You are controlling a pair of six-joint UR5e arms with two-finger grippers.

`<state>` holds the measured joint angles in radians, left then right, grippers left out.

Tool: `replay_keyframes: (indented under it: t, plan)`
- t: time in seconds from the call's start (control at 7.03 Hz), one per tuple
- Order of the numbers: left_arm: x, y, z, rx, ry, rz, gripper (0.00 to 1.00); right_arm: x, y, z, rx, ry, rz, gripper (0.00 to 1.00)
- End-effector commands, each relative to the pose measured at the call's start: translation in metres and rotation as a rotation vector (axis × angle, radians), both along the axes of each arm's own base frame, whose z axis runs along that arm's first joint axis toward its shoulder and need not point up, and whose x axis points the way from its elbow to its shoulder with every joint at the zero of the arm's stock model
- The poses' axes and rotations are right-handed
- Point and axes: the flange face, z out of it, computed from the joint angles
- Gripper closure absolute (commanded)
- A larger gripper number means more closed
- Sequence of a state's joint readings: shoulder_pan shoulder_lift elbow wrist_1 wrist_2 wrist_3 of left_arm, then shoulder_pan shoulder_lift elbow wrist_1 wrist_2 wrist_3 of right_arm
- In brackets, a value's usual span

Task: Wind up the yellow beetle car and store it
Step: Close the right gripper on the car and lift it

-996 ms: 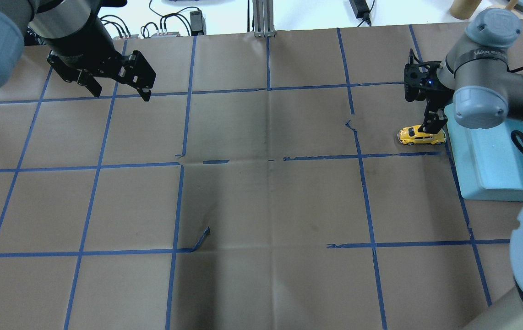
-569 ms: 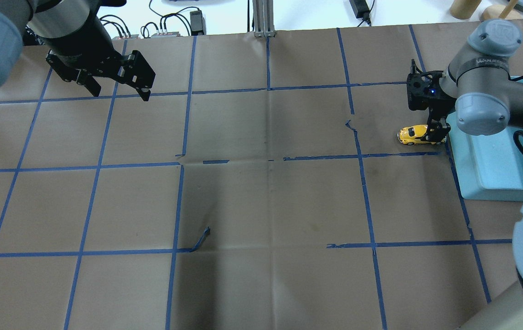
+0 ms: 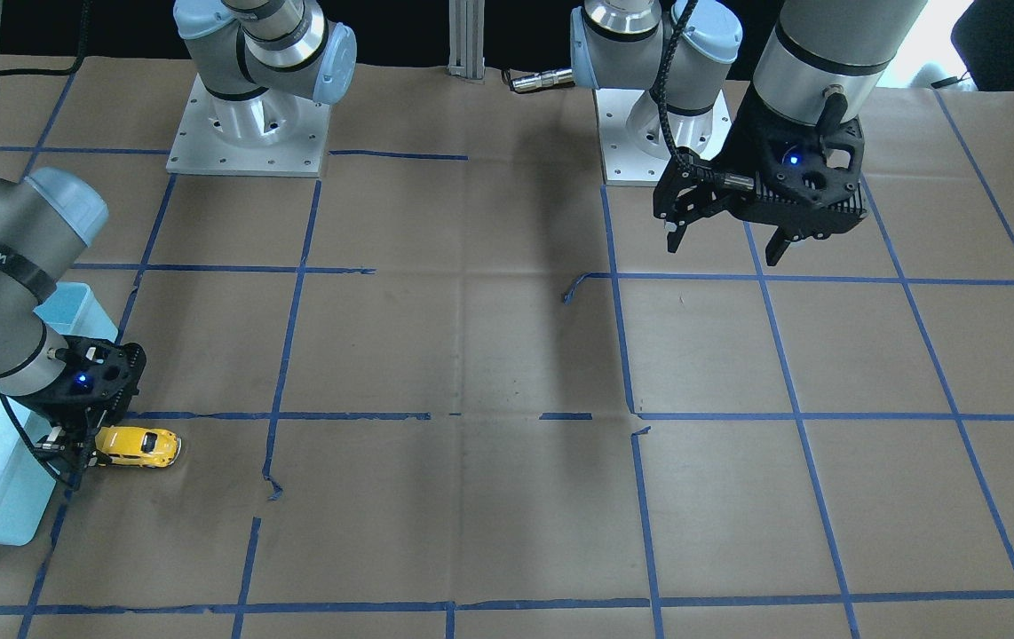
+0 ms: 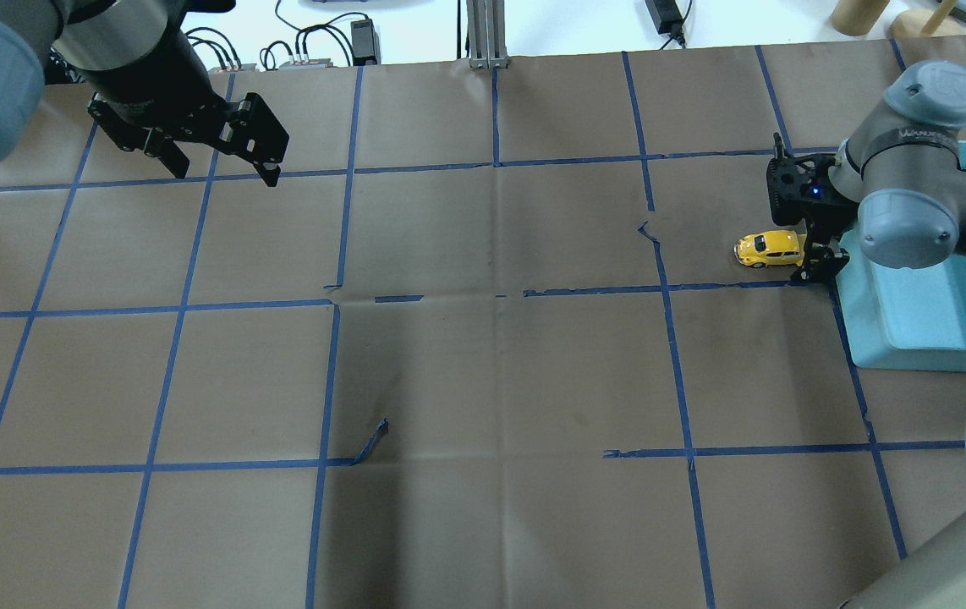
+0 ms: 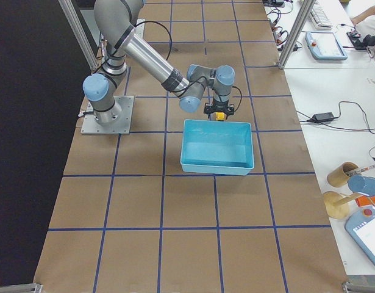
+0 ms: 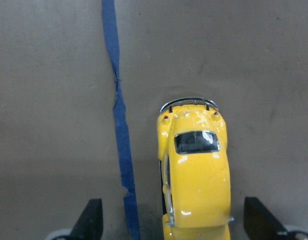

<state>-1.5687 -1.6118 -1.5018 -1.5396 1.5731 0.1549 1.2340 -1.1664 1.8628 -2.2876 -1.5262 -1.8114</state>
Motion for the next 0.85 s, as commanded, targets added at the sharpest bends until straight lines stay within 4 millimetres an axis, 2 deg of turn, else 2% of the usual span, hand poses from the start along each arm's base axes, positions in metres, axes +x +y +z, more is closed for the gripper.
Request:
replay_keyframes:
  t: [0.0,0.14,0.28,0.71]
  plan:
    - [-0.0002,0.0009,0.0014,-0.004,-0.001,-0.004,0.00,-0.0006,0.0030,-0.0050,-0.009,-0.003,-0.008,0.05]
    - [-0.0002,0.0027,0.0035,-0.005,-0.001,-0.007,0.00,0.0010,0.0074,-0.0094,-0.031,0.003,-0.035,0.17]
    - [-0.0010,0.0053,0.0057,-0.008,-0.001,-0.010,0.00,0.0038,0.0101,-0.0115,-0.068,0.015,-0.046,0.25]
    - [-0.0007,0.0089,0.0081,-0.013,-0.004,-0.011,0.00,0.0027,0.0089,-0.0060,-0.091,0.029,-0.048,0.58]
